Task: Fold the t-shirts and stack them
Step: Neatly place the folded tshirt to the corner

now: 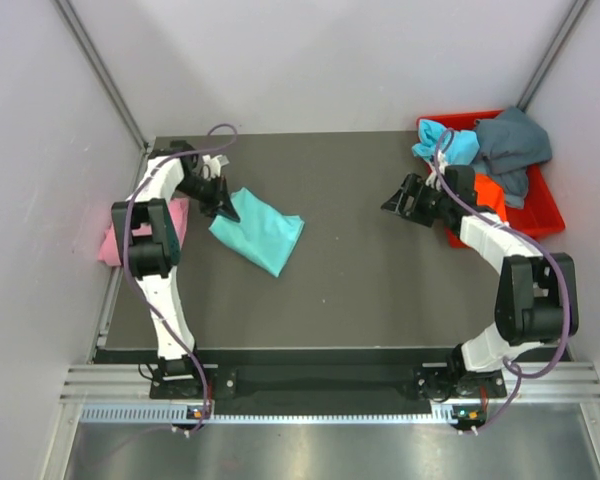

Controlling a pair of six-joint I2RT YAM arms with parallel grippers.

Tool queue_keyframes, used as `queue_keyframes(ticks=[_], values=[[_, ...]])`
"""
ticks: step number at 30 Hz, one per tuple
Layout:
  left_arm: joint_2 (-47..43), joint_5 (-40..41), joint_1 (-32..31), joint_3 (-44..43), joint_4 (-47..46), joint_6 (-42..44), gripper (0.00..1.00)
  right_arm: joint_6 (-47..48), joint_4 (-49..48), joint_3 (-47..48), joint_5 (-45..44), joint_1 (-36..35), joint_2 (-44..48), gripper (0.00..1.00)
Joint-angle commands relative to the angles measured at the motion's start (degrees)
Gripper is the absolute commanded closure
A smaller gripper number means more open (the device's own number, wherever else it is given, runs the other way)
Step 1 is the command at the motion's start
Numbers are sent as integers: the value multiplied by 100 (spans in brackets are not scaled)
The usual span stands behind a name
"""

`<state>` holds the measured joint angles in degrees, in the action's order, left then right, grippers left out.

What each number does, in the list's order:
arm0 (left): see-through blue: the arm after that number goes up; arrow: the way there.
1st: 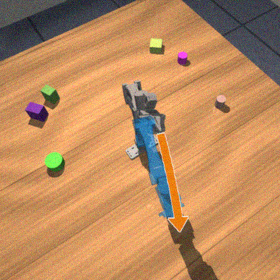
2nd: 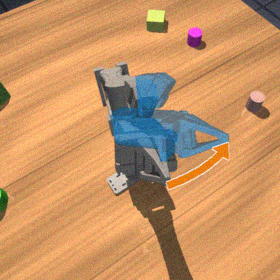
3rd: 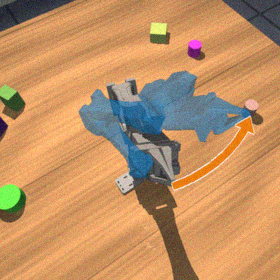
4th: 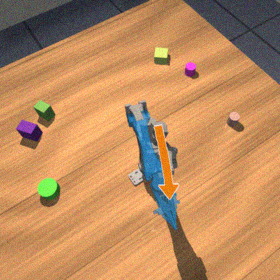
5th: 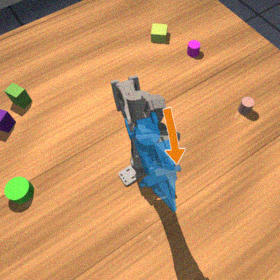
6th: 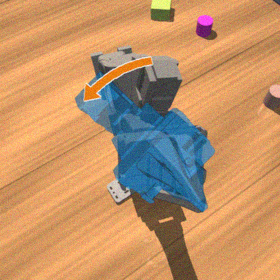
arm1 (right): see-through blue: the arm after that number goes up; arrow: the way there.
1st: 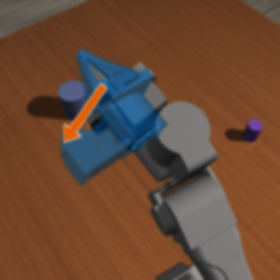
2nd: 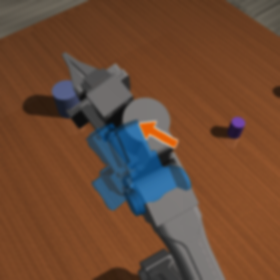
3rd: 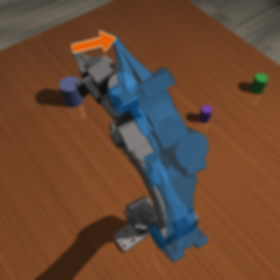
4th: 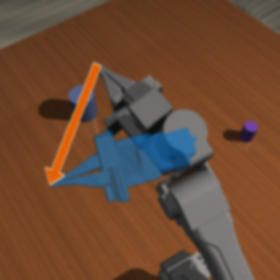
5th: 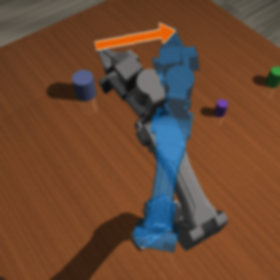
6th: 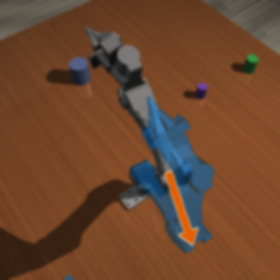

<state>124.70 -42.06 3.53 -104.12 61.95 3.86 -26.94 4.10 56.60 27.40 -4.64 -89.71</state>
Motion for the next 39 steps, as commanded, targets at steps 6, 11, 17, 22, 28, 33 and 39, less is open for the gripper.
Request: queue_keyframes(ticks=[6, 11, 17, 22, 28, 33, 39], values=[[-1079, 1217, 385, -1021, 1319, 845, 100, 13, -93, -553, 73, 568, 850, 23], [-1396, 1534, 613, -1242, 1337, 757, 100, -136, -172, -834, 134, 851, 1034, 24], [-1703, 1929, 860, -1208, 1381, 800, 100, -259, -260, -957, 213, 939, 1140, 23], [-1923, 2088, 1035, -1155, 1469, 827, 100, -452, -366, -1098, 266, 1071, 1210, 23], [-2038, 2246, 1317, -1111, 1407, 845, 100, -654, -603, -1309, 319, 1203, 1289, 23], [-1880, 2229, 1580, -1198, 1346, 932, 100, -769, -717, -1450, 345, 1220, 1316, 23], [-1529, 2369, 1668, -1409, 1197, 889, 100, -787, -726, -1573, 336, 1247, 1447, 24]])
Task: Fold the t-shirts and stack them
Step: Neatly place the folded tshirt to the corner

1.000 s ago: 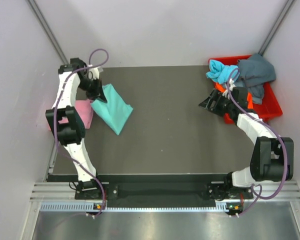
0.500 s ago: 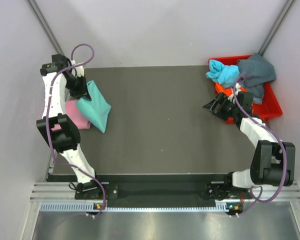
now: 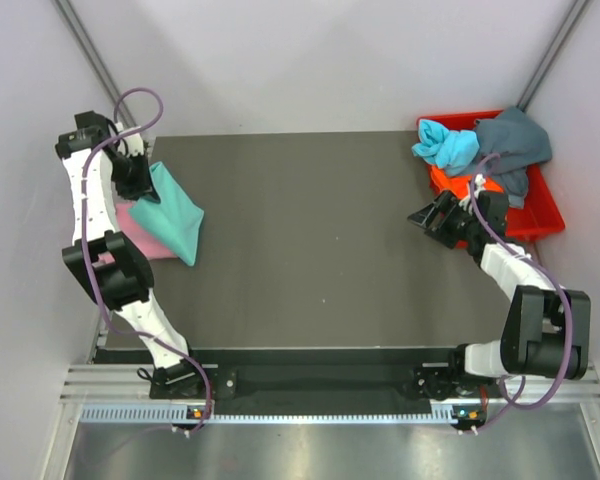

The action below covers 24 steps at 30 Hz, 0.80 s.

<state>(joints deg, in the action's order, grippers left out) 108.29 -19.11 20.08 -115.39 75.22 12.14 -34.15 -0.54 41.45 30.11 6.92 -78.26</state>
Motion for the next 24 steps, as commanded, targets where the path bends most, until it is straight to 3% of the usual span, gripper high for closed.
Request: queue_keyframes(ticks=[1, 14, 24], values=[[166, 118, 31, -308, -148, 52, 100, -65, -254, -102, 57, 99, 337, 23], [96, 320, 93, -695, -236, -1, 100, -100, -254, -436, 39, 301, 592, 23], [-80, 566, 190, -379, -517, 156, 100, -127, -307, -463, 22, 363, 575, 23]])
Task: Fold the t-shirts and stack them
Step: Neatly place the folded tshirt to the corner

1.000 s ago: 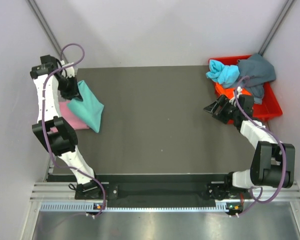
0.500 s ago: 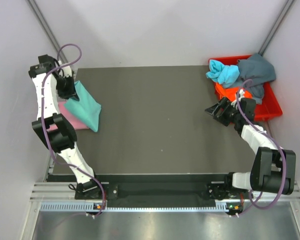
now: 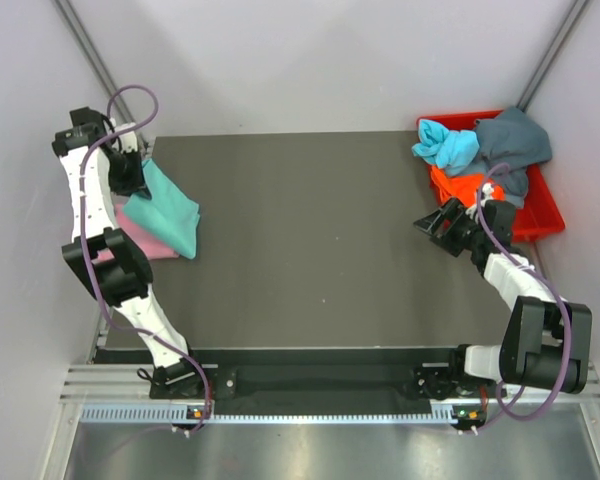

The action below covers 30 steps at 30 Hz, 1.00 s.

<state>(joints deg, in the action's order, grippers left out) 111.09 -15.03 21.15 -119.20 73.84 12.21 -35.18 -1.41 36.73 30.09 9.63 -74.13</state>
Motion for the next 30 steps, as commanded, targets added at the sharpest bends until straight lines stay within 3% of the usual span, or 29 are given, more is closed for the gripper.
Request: queue_keyframes(ticks=[1, 8, 30], values=[[-351, 228, 83, 19, -397, 211, 100, -24, -228, -8, 24, 92, 153, 23], [-70, 799, 170, 283, -818, 642, 100, -24, -255, -52, 15, 101, 127, 23], [950, 2469, 250, 775, -1803, 819, 100, 99, -26, -280, -20, 355, 478, 23]])
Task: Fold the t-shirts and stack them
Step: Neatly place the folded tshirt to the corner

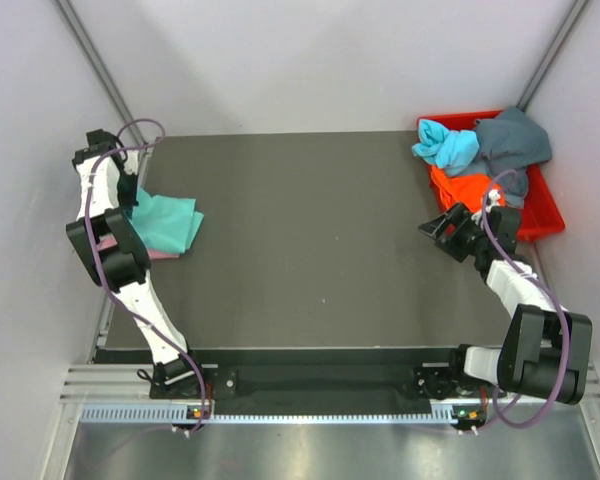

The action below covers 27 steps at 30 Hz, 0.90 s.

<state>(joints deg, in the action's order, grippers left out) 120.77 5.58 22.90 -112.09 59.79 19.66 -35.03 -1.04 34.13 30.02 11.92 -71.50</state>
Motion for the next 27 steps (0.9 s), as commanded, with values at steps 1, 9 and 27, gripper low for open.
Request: queue_keyframes(ticks=[1, 9, 27], values=[[-1, 452, 75, 91, -433, 64, 100, 101, -63, -29, -31, 135, 225, 23], [34, 927, 127, 398, -767, 205, 100, 154, 42, -12, -23, 240, 260, 23], [166, 1173, 277, 540, -1189, 380, 100, 391, 253, -20, -128, 416, 312, 22]])
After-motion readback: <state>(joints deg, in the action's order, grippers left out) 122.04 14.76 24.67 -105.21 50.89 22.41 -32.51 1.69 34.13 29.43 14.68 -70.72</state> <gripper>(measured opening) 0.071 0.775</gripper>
